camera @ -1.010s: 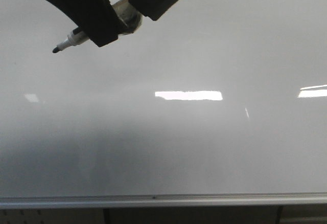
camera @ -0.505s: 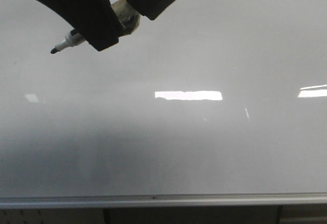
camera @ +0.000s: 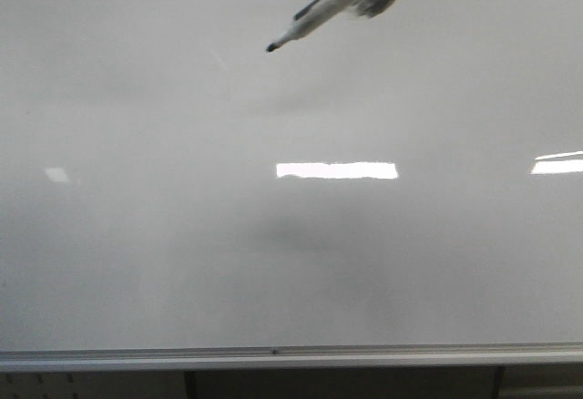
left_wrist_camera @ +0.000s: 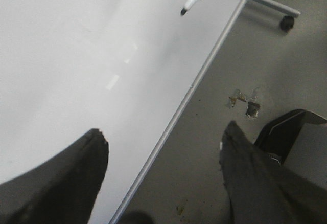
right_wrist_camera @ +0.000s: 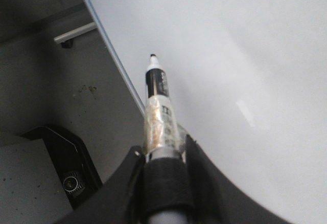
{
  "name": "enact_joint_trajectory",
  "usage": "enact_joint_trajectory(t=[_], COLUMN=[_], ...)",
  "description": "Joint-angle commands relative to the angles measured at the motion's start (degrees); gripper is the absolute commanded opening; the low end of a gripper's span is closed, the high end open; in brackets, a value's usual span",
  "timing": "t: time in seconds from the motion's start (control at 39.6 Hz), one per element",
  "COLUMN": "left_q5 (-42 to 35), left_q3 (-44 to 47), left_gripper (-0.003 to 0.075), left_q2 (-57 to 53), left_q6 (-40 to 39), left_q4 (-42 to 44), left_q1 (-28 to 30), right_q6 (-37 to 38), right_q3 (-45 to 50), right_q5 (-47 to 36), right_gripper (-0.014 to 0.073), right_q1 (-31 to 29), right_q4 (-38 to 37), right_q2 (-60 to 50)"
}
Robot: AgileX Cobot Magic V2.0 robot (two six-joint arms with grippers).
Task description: Write number 2 on whiteboard
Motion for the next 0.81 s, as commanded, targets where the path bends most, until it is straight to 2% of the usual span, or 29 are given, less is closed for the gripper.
enact_joint_trajectory(t=[0.0,0.03,0.13,0.4,0.58,0.78], left_q5=[-1.8,-1.8,-1.9,-8.7,-10.0,-10.2], left_q3=[-1.0,-0.7,1.2,12.3,18.2,19.3], left_gripper=[0.0462,0.0462,0.0462,0.0462,0.0462,0.0462], left_q2=[-4.3,-5.4,-8.9,-18.8,-23.0,-23.5], left_q6=[-6.5,-8.6,-13.7,-24.6,-25.0,-25.0], left_q4=[2.6,3.9,6.0,6.1,6.1,6.1], left_q1=[1.0,1.2,1.8,2.9,2.9,2.9], right_q6=[10.6,14.2,20.4,23.5,23.5,23.5], right_q3=[-2.1,-2.0,-0.4,13.8,20.7,24.6], right_q5=[0.0,0.6,0.7,-8.7,-10.1,-10.2], right_gripper=[0.0074,0.0074,0.0074,0.0074,0.0074,0.0074], right_q1=[-2.6,-3.6,-6.1,-10.5,-10.5,-10.5], right_q4=[-2.3,-3.2,-5.8,-5.8,-5.8,-5.1], right_q2=[-4.8,-5.9,-9.9,-23.6,-31.0,-37.3])
